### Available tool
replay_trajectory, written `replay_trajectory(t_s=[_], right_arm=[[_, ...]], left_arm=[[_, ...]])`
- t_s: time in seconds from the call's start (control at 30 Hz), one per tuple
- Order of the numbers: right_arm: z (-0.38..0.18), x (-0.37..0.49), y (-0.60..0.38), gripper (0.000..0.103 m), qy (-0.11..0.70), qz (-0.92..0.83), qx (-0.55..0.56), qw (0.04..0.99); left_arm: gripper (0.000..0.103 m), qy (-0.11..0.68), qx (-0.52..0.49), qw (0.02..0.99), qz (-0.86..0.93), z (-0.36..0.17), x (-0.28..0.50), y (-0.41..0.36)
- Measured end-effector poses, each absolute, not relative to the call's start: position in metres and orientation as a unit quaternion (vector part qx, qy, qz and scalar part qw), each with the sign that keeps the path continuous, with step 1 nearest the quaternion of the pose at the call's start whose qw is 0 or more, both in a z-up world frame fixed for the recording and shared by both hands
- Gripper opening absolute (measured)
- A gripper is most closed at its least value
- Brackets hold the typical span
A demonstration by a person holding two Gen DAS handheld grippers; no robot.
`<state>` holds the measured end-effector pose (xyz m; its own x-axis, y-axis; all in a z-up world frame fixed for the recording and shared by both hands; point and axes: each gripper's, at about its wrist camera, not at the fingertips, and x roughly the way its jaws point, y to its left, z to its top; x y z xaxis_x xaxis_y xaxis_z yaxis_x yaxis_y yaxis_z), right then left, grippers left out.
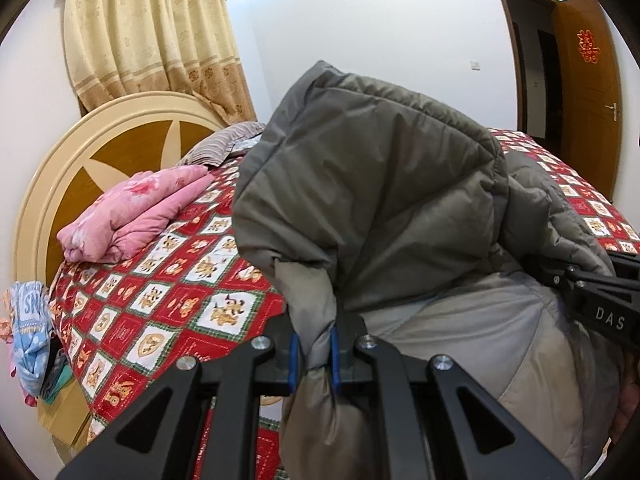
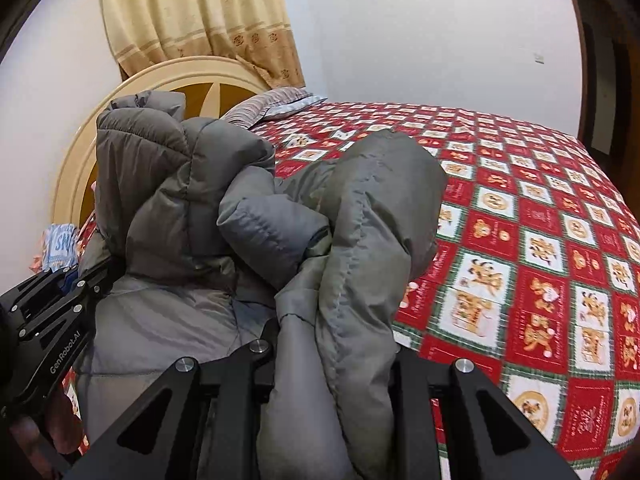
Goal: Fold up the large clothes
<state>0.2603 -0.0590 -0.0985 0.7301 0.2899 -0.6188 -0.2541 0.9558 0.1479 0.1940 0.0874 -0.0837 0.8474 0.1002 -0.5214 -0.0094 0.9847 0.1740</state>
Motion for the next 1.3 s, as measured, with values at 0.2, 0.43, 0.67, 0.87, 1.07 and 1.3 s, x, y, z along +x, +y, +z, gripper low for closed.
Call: replay_trajectory(t_s=[0.2,0.43,0.67,0.87,1.07,1.3], right_arm=[[-0.104,0.271,-0.041,0.02,0.344,0.155,0.019,0.926],[-0.121,0.285,-0.027,0.02,0.364,0.157,0.009,0.918],[-0.146,0.3,-0.027,0.02,0.389,0.152,0.009,0.908],[-0.158,0.306,-0.031,0.021,0.4,0.148,0.014,0.904],[-0.168,0.311,-0.034,0.028,0.411,0.144,0.024,0.9],[-0.177,0.318,-0.038,0.04,0.422,0.14,0.033,0.895]], left_arm=[[0.013,0.284,0.076,0.955,0.039,-0.09,0.201,0.101],[0.015,0.299,0.072,0.951,0.046,-0.106,0.212,0.112],[0.033,0.323,0.059,0.943,0.053,-0.127,0.225,0.119],[0.041,0.33,0.064,0.94,0.058,-0.139,0.229,0.115],[0.062,0.335,0.06,0.938,0.066,-0.143,0.232,0.115],[0.071,0.343,0.054,0.935,0.07,-0.146,0.235,0.117]])
